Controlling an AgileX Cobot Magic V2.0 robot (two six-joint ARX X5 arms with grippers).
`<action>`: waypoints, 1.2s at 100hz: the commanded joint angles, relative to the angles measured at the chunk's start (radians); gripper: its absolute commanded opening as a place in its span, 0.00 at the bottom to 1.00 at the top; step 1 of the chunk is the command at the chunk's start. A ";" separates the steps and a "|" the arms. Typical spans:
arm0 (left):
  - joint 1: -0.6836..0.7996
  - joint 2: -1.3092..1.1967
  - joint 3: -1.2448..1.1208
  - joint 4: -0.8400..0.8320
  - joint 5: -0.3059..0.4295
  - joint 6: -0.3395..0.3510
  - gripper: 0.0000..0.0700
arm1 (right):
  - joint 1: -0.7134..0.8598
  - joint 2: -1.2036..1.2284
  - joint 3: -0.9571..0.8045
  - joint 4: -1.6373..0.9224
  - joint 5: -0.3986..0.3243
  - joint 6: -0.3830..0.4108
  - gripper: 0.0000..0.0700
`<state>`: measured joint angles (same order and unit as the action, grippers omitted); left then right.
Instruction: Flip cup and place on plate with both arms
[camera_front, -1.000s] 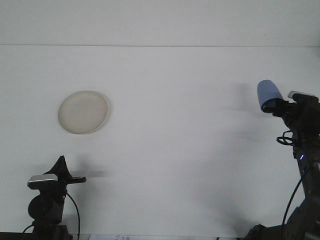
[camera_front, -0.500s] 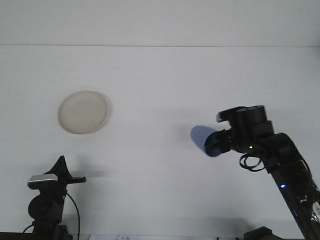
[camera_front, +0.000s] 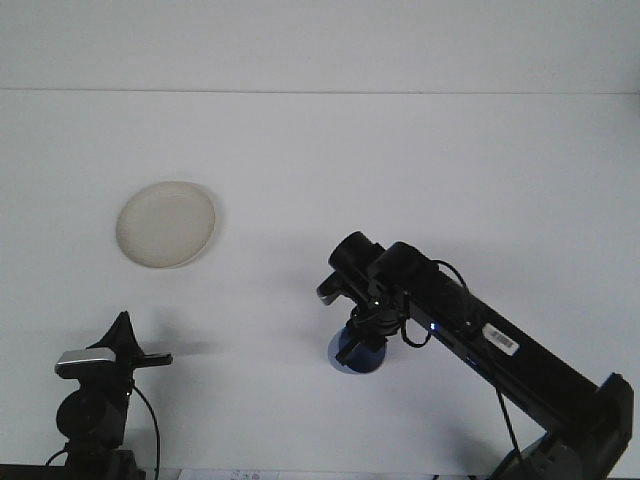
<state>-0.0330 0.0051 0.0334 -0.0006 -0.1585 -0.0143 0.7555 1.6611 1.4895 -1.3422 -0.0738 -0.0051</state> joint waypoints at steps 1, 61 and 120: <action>0.002 -0.002 -0.019 0.010 0.000 -0.005 0.02 | 0.025 0.037 0.025 -0.023 0.003 -0.023 0.00; 0.002 -0.002 -0.019 0.010 0.000 -0.005 0.02 | 0.077 0.126 0.025 -0.016 -0.004 -0.053 0.46; 0.002 -0.002 -0.019 0.010 0.000 -0.005 0.02 | 0.007 -0.315 0.023 0.191 -0.004 -0.077 0.51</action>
<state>-0.0330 0.0051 0.0334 -0.0006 -0.1585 -0.0147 0.7597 1.4246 1.4944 -1.1717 -0.0765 -0.0814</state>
